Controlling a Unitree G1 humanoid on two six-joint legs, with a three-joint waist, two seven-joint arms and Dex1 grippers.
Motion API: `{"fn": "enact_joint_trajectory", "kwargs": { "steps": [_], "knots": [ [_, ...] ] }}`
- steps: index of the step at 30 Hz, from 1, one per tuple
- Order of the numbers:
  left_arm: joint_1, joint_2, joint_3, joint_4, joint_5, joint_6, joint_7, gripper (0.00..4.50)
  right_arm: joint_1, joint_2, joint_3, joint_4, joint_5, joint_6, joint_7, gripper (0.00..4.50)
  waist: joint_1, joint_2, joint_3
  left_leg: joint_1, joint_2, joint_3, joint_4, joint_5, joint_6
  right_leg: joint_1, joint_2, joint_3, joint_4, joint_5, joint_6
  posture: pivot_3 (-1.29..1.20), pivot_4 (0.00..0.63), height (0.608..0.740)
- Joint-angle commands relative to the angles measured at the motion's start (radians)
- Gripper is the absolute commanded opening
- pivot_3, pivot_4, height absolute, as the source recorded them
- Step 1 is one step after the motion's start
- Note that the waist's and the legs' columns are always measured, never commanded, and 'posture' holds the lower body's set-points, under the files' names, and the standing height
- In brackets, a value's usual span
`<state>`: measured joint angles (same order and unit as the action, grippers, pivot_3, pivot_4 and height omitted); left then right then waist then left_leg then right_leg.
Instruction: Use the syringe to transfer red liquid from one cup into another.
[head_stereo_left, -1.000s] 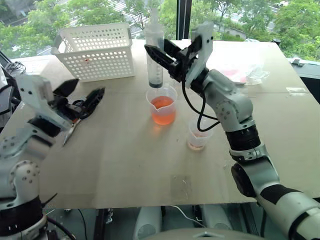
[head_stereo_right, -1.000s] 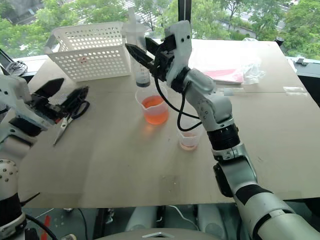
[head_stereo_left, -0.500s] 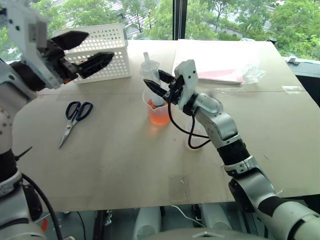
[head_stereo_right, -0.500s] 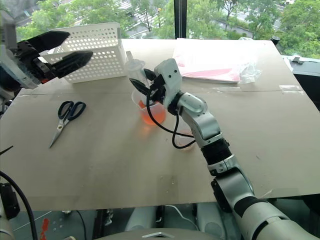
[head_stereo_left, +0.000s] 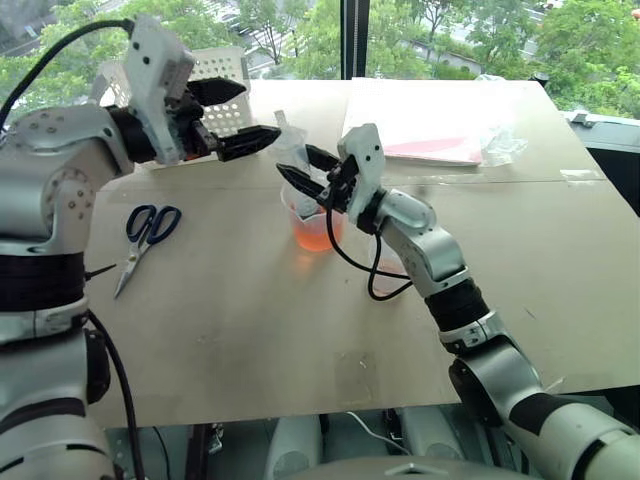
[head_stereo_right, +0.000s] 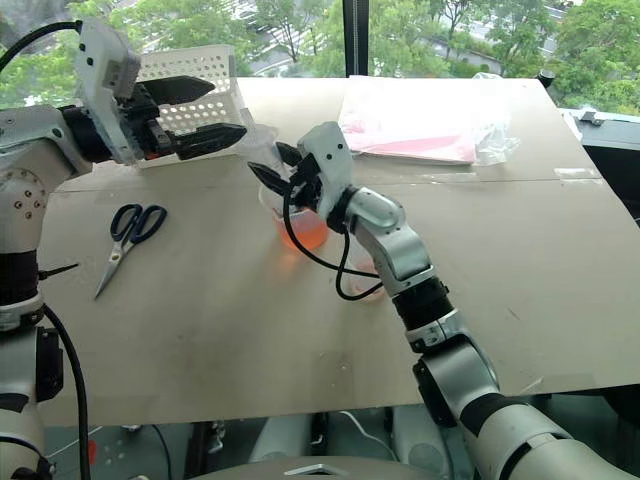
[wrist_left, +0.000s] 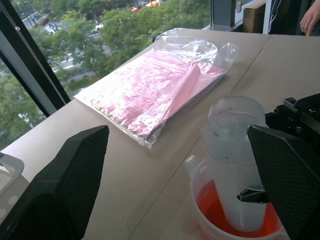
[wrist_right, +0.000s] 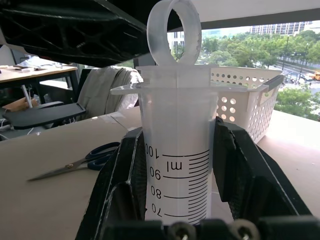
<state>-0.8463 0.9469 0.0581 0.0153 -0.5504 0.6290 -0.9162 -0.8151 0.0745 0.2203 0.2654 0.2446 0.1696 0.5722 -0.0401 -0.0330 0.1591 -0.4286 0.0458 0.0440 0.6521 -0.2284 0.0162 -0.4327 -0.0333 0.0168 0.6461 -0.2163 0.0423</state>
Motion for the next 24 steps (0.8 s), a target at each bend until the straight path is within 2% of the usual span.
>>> {"fn": "enact_joint_trajectory", "kwargs": {
  "steps": [1,10,14,19,20,24],
  "knots": [
    [-0.046,-0.008,0.001,0.013,0.041,-0.045,-0.028,4.50,-0.015,0.016,-0.008,-0.049,0.016,-0.016,0.025,1.43,0.001,0.000,0.000,0.000,0.000,0.000,0.000,0.000,0.000,0.000,0.000,0.000,0.000,0.000,0.000,0.00,0.150,0.740],
    [-0.086,-0.071,-0.008,0.047,0.080,-0.085,-0.071,4.50,-0.011,0.011,-0.001,-0.052,0.019,-0.005,0.071,1.43,0.002,0.000,0.000,0.000,0.000,0.000,0.001,0.000,0.000,0.000,0.000,0.000,0.000,0.000,0.000,0.00,0.150,0.740],
    [-0.085,-0.107,-0.015,0.041,0.089,-0.092,-0.086,2.74,-0.017,0.007,0.000,-0.043,0.015,0.000,0.087,1.43,0.002,0.000,0.000,0.000,0.000,0.000,0.001,0.000,0.000,0.000,0.000,0.000,0.001,0.000,0.000,0.00,0.150,0.740],
    [-0.092,-0.136,-0.015,0.029,0.102,-0.093,-0.084,0.22,-0.018,0.006,-0.001,-0.036,0.008,0.008,0.092,1.42,0.002,0.000,0.000,0.000,0.000,0.000,0.001,0.000,0.000,0.000,0.000,0.000,0.001,0.000,0.000,0.00,0.150,0.740],
    [-0.096,-0.140,-0.013,0.030,0.104,-0.094,-0.083,0.03,-0.016,0.007,0.000,-0.038,0.006,0.011,0.094,1.42,0.002,0.000,0.000,0.000,0.000,0.000,0.001,0.000,0.000,0.000,0.000,0.000,0.001,0.000,0.000,0.00,0.150,0.740],
    [-0.119,-0.150,-0.006,0.044,0.119,-0.103,-0.075,0.00,-0.009,0.006,0.008,-0.045,0.006,0.031,0.106,1.42,0.000,0.000,0.000,0.000,0.000,0.000,0.001,0.000,0.000,0.000,0.000,0.000,0.001,0.000,0.000,0.00,0.150,0.740]
  ]
}}
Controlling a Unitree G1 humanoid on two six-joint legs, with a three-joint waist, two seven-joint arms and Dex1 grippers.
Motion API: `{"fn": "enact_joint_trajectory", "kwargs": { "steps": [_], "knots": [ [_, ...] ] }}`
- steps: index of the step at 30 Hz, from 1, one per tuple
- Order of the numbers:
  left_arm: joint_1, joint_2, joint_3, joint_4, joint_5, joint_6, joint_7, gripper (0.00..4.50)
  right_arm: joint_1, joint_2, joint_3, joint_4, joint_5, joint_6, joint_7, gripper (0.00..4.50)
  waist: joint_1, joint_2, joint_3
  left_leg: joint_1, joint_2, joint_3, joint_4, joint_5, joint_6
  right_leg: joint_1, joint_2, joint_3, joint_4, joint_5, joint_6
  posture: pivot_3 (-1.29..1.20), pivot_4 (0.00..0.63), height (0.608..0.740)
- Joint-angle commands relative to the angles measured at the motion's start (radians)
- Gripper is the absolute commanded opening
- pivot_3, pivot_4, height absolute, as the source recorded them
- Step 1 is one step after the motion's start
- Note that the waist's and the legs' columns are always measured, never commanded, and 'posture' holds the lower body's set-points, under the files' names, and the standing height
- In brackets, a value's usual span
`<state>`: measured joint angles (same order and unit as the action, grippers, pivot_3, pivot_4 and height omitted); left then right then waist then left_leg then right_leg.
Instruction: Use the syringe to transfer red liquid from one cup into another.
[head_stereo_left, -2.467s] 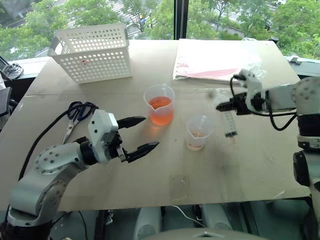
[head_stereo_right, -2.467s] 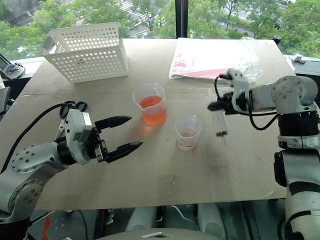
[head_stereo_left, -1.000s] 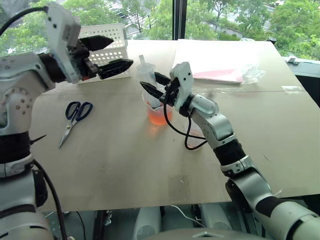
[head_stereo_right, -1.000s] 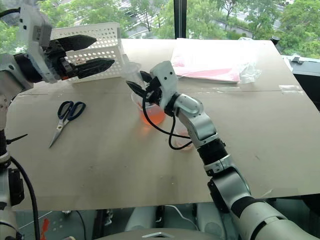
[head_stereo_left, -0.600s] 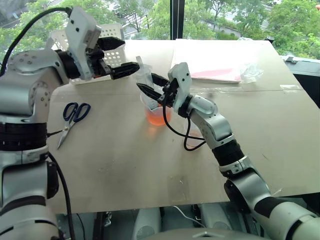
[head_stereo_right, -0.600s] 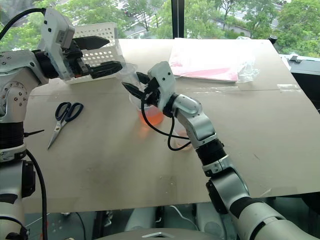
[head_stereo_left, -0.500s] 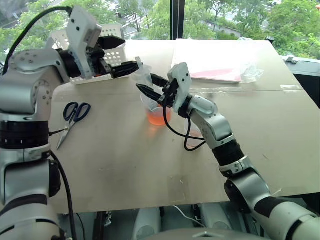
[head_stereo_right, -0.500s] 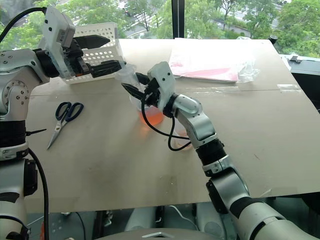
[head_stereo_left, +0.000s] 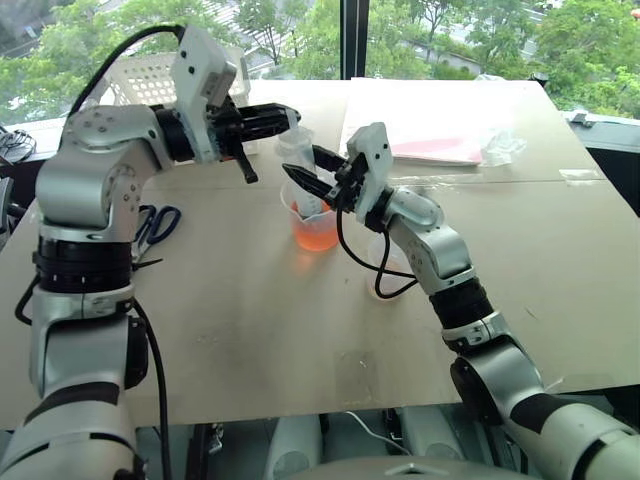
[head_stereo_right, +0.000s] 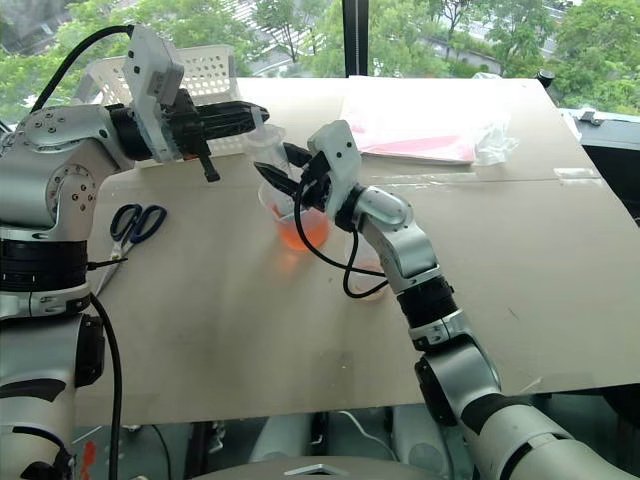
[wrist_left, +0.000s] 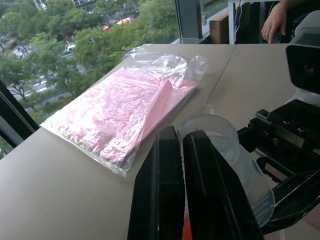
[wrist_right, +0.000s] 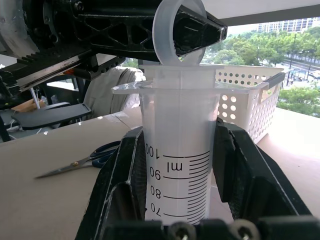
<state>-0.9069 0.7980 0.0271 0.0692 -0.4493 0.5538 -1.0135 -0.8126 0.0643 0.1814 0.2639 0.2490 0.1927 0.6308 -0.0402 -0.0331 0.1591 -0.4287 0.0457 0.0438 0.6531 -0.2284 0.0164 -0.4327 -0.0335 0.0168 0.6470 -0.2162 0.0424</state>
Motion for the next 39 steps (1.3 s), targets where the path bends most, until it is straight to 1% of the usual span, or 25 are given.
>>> {"fn": "enact_joint_trajectory", "kwargs": {
  "steps": [1,10,28,33,36,37,38,39],
  "knots": [
    [-0.064,-0.002,0.027,-0.006,0.022,-0.032,0.025,0.00,-0.008,0.016,0.051,-0.045,0.001,0.012,0.050,1.42,0.000,0.000,0.000,0.000,0.000,0.000,0.000,0.000,0.000,0.000,0.000,0.000,0.000,0.000,0.000,0.00,0.150,0.740],
    [-0.101,-0.012,0.045,0.025,0.045,-0.044,0.043,0.00,0.008,0.012,0.072,-0.050,-0.001,0.039,0.069,1.42,0.001,0.000,0.000,0.000,0.000,0.000,0.000,0.000,0.000,0.000,0.000,0.000,0.000,0.000,0.000,0.00,0.150,0.740],
    [-0.117,-0.013,0.050,0.057,0.055,-0.065,0.050,0.00,0.014,0.009,0.071,-0.042,-0.004,0.050,0.071,1.42,0.001,0.000,0.000,0.000,0.000,0.000,0.000,0.000,0.000,0.000,0.000,0.000,0.000,0.000,0.000,0.00,0.150,0.740],
    [-0.093,-0.012,0.053,0.045,0.048,-0.072,0.042,0.00,0.003,0.017,0.058,-0.044,-0.003,0.048,0.055,1.42,0.001,0.000,0.000,0.000,0.000,0.000,0.000,0.000,0.000,0.000,0.000,0.000,0.000,0.000,0.000,0.00,0.150,0.740],
    [-0.056,-0.004,0.067,0.009,0.002,-0.041,0.006,0.00,-0.026,0.026,0.030,-0.051,0.018,0.057,0.041,1.42,0.000,0.000,0.000,0.000,0.000,0.000,0.000,0.000,0.000,0.000,0.000,0.000,0.000,0.000,0.000,0.00,0.150,0.740],
    [-0.048,-0.004,0.075,0.002,-0.003,-0.035,0.012,0.68,-0.038,0.028,0.017,-0.055,0.027,0.063,0.035,1.42,-0.001,0.000,0.000,0.000,0.000,0.000,0.000,0.000,0.000,0.000,0.000,0.000,0.000,0.000,0.000,0.00,0.150,0.740],
    [-0.043,-0.001,0.085,0.001,-0.003,-0.033,0.020,1.00,-0.051,0.029,0.004,-0.059,0.036,0.067,0.030,1.42,-0.002,0.000,0.000,0.000,0.000,0.000,0.000,0.000,0.000,0.000,0.000,0.000,0.000,0.000,0.000,0.00,0.150,0.740],
    [-0.038,0.001,0.096,0.000,-0.007,-0.026,0.025,1.54,-0.063,0.030,-0.008,-0.062,0.044,0.072,0.026,1.42,-0.002,0.000,0.000,0.000,0.000,0.000,0.000,0.000,0.000,0.000,0.000,0.000,0.001,0.000,0.000,0.00,0.150,0.740]
  ]
}}
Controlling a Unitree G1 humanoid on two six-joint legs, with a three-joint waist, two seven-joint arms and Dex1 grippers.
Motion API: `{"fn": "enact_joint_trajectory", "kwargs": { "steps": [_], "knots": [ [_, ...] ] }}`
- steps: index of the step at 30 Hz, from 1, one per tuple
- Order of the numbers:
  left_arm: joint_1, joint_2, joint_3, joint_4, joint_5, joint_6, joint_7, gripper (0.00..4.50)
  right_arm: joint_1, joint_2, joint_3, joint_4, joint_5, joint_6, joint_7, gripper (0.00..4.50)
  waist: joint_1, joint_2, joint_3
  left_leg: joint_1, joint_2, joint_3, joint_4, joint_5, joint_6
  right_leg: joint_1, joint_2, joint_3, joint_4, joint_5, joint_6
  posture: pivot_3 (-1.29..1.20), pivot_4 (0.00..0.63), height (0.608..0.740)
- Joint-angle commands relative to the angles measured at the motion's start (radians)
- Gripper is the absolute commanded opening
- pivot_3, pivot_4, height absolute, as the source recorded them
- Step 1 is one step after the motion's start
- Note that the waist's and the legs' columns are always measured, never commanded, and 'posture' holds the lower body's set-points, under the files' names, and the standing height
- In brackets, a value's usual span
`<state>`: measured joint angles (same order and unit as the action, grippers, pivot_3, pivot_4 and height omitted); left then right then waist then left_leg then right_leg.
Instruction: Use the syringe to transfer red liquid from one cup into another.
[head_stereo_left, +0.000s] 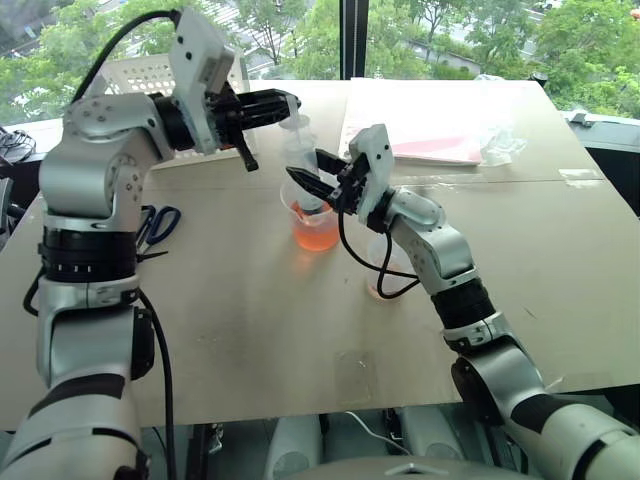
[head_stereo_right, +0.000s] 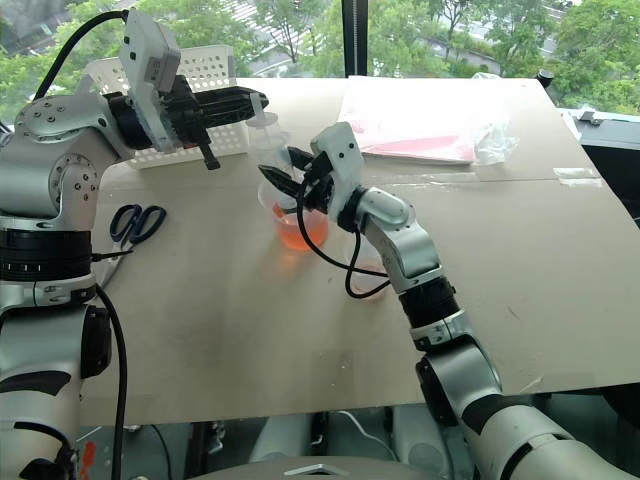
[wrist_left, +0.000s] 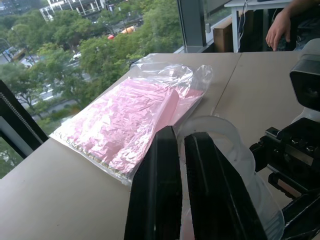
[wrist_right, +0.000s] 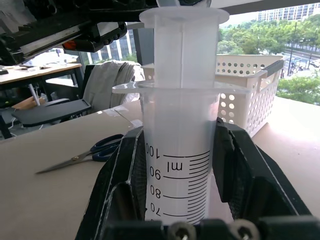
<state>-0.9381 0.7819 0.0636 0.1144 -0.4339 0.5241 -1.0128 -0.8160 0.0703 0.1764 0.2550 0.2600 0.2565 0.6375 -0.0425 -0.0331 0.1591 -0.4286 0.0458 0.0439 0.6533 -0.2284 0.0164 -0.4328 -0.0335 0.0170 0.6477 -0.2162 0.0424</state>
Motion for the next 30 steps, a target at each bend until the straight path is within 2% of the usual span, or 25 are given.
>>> {"fn": "enact_joint_trajectory", "kwargs": {
  "steps": [1,5,21,25,30],
  "knots": [
    [-0.005,0.022,0.079,-0.046,-0.030,0.016,0.035,1.97,-0.075,0.023,-0.020,-0.059,0.046,0.017,0.014,1.42,0.002,0.000,0.000,0.000,0.000,0.000,0.000,0.000,0.000,0.000,0.000,0.000,0.000,0.000,0.000,0.00,0.150,0.740],
    [0.015,0.047,0.129,-0.056,-0.057,0.055,0.034,3.90,-0.120,0.014,-0.074,-0.072,0.091,0.055,-0.003,1.42,0.002,0.000,0.000,0.000,0.000,0.000,0.000,0.000,0.000,0.000,0.000,-0.001,0.000,0.000,0.000,0.00,0.150,0.740],
    [0.110,0.048,0.236,-0.137,-0.192,0.194,0.112,3.96,-0.199,-0.005,-0.201,-0.023,0.176,0.131,-0.062,1.42,0.003,0.000,0.000,0.000,0.000,0.000,0.000,0.000,0.000,0.000,-0.001,-0.001,0.001,0.000,0.000,0.00,0.150,0.740],
    [0.131,0.031,0.259,-0.186,-0.273,0.269,0.127,3.96,-0.203,-0.008,-0.233,-0.010,0.197,0.131,-0.074,1.42,0.003,0.000,0.000,0.000,0.000,-0.001,0.000,0.000,0.000,0.000,-0.001,-0.001,0.001,0.000,0.000,0.00,0.150,0.740],
    [0.190,0.048,0.264,-0.319,-0.456,0.428,0.081,3.96,-0.193,-0.054,-0.313,-0.095,0.310,0.221,-0.087,1.42,0.005,0.000,0.000,-0.001,0.000,-0.001,0.000,0.000,0.000,0.000,-0.001,-0.001,0.001,0.000,0.000,0.00,0.150,0.740]
  ]
}}
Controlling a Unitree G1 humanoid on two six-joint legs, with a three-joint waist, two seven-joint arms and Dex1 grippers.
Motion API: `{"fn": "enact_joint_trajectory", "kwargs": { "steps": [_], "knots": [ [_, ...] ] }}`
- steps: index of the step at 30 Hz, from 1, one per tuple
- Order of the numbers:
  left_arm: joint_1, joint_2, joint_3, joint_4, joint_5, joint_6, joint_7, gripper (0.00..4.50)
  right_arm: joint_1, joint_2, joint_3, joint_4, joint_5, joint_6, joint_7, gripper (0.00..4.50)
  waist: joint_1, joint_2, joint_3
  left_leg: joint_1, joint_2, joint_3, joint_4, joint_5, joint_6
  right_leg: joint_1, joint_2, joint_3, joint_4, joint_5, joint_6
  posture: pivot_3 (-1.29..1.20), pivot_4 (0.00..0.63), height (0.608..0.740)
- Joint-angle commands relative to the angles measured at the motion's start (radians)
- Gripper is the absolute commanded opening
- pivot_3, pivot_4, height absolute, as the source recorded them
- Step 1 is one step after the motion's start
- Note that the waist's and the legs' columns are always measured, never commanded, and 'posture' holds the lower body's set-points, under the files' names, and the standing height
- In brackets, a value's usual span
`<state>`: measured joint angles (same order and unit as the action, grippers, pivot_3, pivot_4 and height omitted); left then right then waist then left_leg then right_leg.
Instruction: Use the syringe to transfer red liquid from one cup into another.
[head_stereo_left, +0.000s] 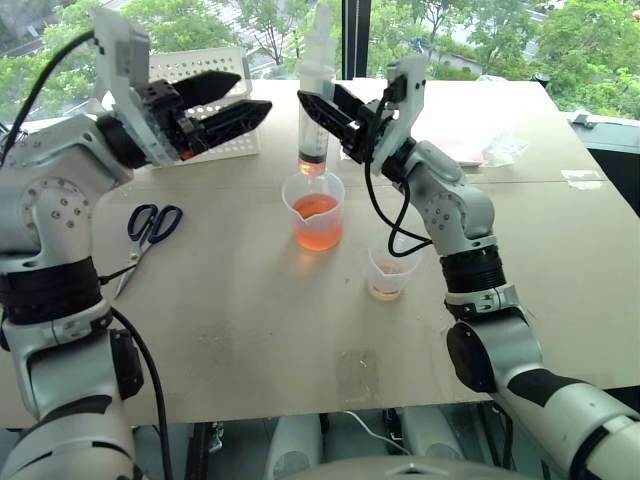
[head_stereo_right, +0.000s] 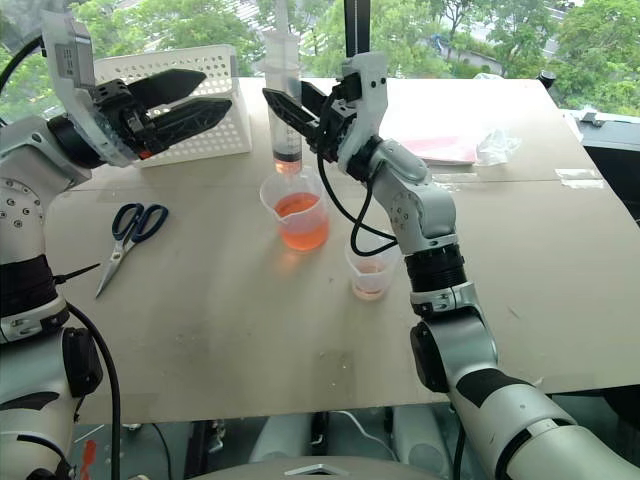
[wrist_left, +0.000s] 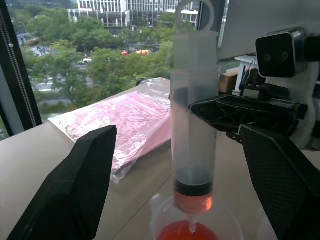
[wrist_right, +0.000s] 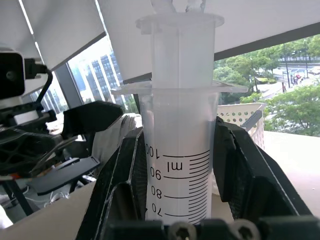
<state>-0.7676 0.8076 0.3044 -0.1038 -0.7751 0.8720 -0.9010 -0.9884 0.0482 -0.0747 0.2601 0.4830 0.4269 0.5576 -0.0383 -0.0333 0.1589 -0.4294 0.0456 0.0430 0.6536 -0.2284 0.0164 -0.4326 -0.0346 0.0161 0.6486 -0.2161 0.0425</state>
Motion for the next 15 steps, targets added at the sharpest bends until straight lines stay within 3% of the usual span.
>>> {"fn": "enact_joint_trajectory", "kwargs": {
  "steps": [1,9,15],
  "knots": [
    [0.038,0.027,0.026,-0.132,-0.157,0.113,-0.035,3.96,-0.011,-0.054,-0.079,-0.135,0.123,0.087,-0.003,1.42,0.001,0.000,0.000,0.000,0.000,0.000,0.000,0.000,0.000,0.000,0.000,0.000,0.000,0.000,0.000,0.00,0.150,0.740],
    [0.227,0.058,0.039,-0.316,-0.278,0.168,-0.021,3.96,0.098,-0.282,-0.181,-0.445,0.414,0.375,0.013,1.42,0.000,0.001,0.000,0.000,0.000,-0.002,-0.001,0.000,0.000,0.000,0.000,0.000,-0.001,0.000,0.000,0.00,0.150,0.740],
    [0.334,0.062,-0.006,-0.404,-0.225,0.088,-0.036,3.96,0.216,-0.413,-0.213,-0.597,0.566,0.507,-0.024,1.42,0.002,0.000,0.000,0.005,0.000,0.002,-0.001,0.000,0.000,0.001,0.000,0.003,0.002,0.000,0.000,0.00,0.150,0.740]
  ]
}}
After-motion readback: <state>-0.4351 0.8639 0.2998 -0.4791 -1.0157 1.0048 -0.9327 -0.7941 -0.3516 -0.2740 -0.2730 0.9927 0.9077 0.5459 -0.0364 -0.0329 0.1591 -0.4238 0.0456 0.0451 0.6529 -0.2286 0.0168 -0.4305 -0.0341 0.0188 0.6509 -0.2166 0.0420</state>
